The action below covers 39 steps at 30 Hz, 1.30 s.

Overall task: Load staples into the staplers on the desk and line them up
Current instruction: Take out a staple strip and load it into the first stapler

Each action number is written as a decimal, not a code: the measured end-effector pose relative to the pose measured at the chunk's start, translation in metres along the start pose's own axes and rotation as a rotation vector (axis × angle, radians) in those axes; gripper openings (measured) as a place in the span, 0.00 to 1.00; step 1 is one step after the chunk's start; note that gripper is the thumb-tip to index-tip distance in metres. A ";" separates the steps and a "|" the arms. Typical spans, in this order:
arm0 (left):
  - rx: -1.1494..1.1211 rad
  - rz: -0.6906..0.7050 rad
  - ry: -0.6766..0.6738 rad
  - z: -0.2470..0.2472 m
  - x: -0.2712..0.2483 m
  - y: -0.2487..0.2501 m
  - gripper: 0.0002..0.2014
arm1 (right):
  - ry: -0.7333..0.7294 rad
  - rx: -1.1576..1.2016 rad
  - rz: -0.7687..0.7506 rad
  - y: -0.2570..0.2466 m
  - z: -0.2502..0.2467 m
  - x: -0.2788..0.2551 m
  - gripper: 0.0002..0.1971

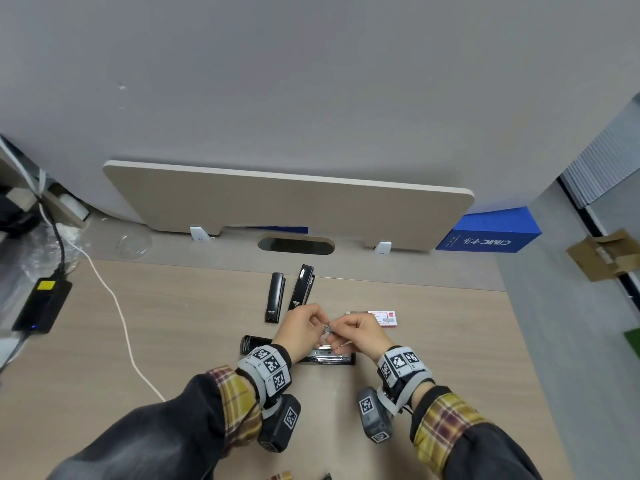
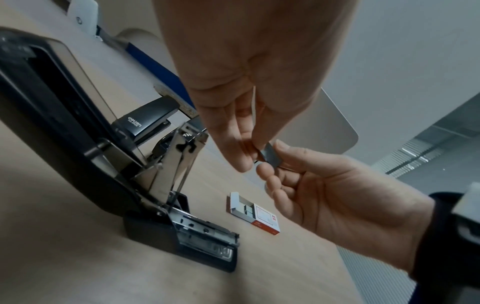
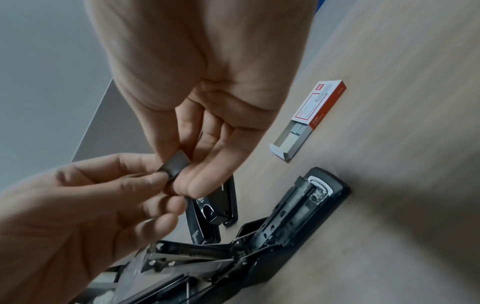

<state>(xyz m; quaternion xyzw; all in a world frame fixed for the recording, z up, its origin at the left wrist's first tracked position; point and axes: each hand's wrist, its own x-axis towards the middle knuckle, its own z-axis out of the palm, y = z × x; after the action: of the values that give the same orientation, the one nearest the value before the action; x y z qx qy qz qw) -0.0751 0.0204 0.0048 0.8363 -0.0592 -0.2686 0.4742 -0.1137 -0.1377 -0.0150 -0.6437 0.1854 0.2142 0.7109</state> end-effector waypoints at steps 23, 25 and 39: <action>0.714 0.135 -0.195 -0.009 0.009 -0.035 0.15 | 0.173 -1.223 -0.320 0.063 0.001 0.014 0.08; 0.731 0.135 -0.195 -0.010 0.009 -0.040 0.16 | 0.178 -1.254 -0.352 0.067 0.003 0.016 0.08; 0.692 0.153 -0.172 -0.008 0.010 -0.052 0.14 | 0.187 -1.309 -0.413 0.071 0.016 0.022 0.04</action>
<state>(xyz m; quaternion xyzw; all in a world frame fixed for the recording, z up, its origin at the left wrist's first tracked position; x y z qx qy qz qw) -0.0703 0.0508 -0.0388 0.9147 -0.2488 -0.2659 0.1753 -0.1343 -0.1143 -0.0845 -0.9780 -0.0478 0.0860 0.1837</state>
